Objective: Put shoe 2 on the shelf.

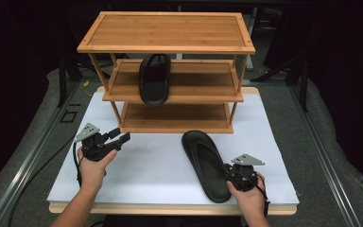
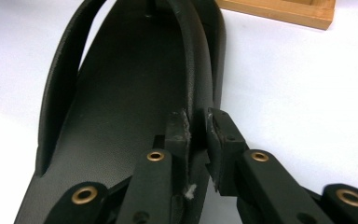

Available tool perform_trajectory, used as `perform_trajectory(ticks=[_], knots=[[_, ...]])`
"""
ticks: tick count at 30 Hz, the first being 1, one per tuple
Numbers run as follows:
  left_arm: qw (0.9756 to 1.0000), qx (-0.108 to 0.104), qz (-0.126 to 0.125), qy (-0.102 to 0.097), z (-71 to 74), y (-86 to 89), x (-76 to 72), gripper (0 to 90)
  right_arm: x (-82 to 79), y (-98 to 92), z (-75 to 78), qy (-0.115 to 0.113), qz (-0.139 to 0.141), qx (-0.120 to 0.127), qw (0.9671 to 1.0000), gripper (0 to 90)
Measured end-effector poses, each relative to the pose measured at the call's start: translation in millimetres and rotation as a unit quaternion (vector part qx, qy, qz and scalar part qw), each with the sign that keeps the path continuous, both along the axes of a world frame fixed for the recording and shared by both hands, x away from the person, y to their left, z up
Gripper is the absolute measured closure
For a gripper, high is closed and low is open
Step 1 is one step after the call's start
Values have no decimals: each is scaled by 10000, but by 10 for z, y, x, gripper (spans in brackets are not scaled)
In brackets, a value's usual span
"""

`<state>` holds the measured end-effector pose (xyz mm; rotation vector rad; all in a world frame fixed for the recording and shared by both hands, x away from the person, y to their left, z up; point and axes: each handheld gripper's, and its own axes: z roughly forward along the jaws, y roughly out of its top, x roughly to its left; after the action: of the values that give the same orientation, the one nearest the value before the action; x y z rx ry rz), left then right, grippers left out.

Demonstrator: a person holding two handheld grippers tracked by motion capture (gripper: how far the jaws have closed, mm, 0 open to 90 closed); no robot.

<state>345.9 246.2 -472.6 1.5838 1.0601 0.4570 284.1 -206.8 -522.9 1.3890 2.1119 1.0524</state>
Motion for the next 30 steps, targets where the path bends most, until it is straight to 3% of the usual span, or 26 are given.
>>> perform_trajectory(ticks=[2,5,16,17,30], knots=[[10000,-86,-5,20,-1,6,3,460,7,-2,8,-42,-34,-145,9999,815],[10000,-86,4,23,-5,9,5,460,13,-10,12,-1,-58,-108,9999,825],[9999,-108,48,32,-7,34,12,460,27,-23,29,-45,-49,-341,9994,850],[9999,-106,53,33,-7,36,10,460,29,-17,21,-122,-72,-344,9993,850],[9998,-147,112,-17,19,82,4,455,0,-62,71,-115,-75,-194,9997,854]])
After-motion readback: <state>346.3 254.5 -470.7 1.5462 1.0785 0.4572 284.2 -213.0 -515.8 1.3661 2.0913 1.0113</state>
